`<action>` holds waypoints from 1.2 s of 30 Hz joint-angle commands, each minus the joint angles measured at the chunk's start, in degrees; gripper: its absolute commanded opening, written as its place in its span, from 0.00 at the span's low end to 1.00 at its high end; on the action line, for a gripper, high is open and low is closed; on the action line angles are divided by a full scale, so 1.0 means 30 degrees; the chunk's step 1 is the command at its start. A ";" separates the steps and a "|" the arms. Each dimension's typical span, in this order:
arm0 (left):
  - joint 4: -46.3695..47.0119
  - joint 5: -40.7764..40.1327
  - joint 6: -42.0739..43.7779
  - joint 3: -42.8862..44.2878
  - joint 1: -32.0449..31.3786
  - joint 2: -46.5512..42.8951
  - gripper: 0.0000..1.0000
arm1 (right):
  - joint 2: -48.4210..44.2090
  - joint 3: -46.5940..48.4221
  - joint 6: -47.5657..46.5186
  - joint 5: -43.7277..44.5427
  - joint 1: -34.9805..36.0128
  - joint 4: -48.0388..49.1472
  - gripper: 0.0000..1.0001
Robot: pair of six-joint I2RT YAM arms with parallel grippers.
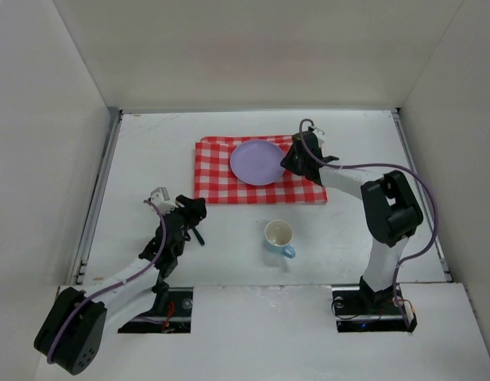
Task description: Set the dinner table for one person
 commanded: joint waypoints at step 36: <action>0.1021 -0.0270 0.0154 0.0212 -0.0478 0.0443 0.52 | -1.8371 -0.9586 -0.2860 0.4206 1.4154 -1.1062 0.58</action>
